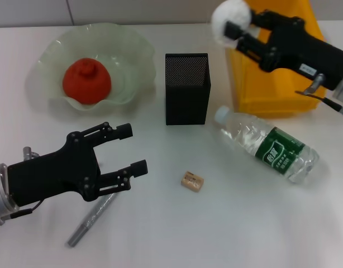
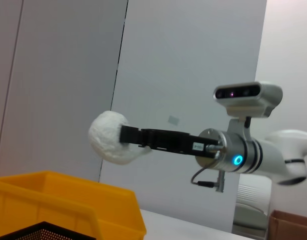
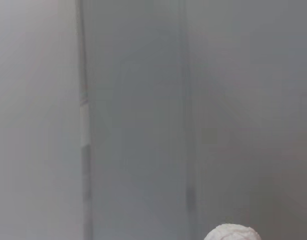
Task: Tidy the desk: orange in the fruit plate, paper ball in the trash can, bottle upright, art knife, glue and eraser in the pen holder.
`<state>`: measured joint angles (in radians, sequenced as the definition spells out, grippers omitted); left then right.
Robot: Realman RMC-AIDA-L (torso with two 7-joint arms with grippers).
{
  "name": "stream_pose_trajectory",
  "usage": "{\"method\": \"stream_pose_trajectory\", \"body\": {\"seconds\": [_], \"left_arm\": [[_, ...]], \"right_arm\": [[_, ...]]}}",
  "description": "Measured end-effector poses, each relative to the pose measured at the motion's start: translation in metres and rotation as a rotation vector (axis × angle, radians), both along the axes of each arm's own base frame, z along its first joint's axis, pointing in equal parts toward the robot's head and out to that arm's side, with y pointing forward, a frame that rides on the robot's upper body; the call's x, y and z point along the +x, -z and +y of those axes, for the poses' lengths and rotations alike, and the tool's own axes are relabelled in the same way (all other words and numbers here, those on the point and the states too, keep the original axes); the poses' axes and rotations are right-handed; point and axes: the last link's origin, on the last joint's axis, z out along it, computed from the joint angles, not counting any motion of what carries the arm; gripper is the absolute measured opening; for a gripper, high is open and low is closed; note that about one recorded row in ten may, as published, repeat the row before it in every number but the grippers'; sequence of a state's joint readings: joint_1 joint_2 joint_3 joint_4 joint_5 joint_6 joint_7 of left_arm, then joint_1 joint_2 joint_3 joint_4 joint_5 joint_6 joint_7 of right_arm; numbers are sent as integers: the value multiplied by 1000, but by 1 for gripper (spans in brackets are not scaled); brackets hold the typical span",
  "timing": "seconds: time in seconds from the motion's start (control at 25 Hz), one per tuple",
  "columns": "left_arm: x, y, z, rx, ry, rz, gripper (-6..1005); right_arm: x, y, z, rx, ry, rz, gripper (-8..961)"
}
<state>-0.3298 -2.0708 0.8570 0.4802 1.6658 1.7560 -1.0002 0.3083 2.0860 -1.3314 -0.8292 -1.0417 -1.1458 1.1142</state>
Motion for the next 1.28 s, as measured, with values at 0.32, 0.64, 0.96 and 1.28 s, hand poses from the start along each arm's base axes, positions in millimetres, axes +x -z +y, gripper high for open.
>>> {"method": "stream_pose_trajectory", "body": {"seconds": [0.32, 0.64, 0.96, 1.28], "left_arm": [[0, 0, 0, 3, -2, 0, 781], [0, 1, 0, 0, -3, -1, 781], [0, 2, 0, -6, -8, -5, 782], [0, 2, 0, -8, -6, -3, 782]], "right_arm": [[40, -9, 2, 223, 110, 32, 465], [71, -16, 7, 295, 252, 48, 498], [83, -14, 14, 295, 336, 36, 530], [81, -11, 17, 287, 341, 19, 563]]}}
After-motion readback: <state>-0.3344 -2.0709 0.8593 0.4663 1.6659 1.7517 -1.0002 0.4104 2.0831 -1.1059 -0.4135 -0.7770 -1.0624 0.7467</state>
